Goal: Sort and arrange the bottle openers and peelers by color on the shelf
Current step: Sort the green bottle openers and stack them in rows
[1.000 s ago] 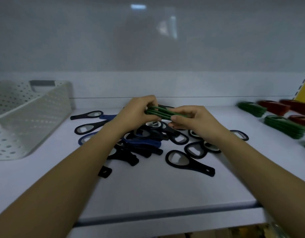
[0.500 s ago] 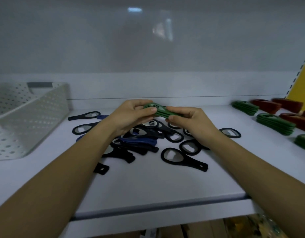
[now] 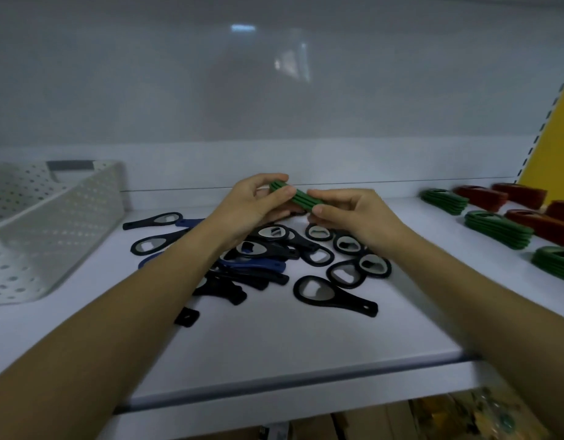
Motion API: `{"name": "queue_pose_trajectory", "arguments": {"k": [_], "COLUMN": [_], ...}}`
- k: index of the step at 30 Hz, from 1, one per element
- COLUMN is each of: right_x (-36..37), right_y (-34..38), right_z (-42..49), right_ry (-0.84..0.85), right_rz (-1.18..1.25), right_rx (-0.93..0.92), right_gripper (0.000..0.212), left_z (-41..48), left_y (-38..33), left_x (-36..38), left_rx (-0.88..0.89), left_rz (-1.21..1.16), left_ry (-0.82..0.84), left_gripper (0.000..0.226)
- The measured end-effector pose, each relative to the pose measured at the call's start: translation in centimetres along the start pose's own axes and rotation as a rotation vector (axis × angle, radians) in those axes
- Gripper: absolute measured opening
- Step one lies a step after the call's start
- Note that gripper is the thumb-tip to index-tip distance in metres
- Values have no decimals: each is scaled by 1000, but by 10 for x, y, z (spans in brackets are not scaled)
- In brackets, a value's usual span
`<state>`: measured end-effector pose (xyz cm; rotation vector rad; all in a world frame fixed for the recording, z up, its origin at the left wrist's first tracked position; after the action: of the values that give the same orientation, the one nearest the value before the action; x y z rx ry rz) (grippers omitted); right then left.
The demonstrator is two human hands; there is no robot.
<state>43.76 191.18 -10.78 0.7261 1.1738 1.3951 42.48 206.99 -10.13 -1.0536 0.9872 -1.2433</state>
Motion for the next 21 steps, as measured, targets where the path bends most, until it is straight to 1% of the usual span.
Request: {"name": "queue_pose_trajectory", "arguments": {"k": [2,4,6,8,9,11,13,15,18,19,21], "right_x": [-19,-50,-92,-141,-165,-204,-230,-242,-247,-246,-247], "right_y": [14,23,22,16,12,6,-2,-9,-21,-24,-28], "right_z": [5,10,15,16,15,10,9,13,26,31,42], "right_ry": [-25,-99,-203,-350,-417,-511,-545,-560,-568,-571,-588], "right_rz": [-126,-242,-347,-485,-569,-775,-926,-987,-1002,-1000,-994], "right_rx": [-35,-42,-12,33,59,106,140,161,156,146,141], "right_gripper": [38,39,36,32,32,31,31,31,31,30,27], "left_z": [7,17,31,45,51,60,63,68,73,73,76], "left_y": [-8,-15,-16,-8,-1,14,28,44,69,75,78], "left_x": [15,37,64,98,117,159,193,218,235,236,236], "left_rx": [27,65,91,97,110,177,251,255,202,195,214], "left_rz": [15,77,156,245,319,542,741,867,1103,1139,1131], "left_ry": [3,1,-26,-28,8,156,302,390,440,440,418], "left_gripper": [36,41,43,42,41,43,47,55,64,63,57]}}
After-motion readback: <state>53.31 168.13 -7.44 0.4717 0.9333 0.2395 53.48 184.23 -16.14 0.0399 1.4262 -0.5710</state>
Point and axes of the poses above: each hand's wrist, its own z-axis towards the middle knuckle, its own x-axis out of the palm, y = z × x, the point moved 5 cm from there along z, towards the middle knuckle, and after that the axes turned 9 degrees about -y, right-handed, at the moved point
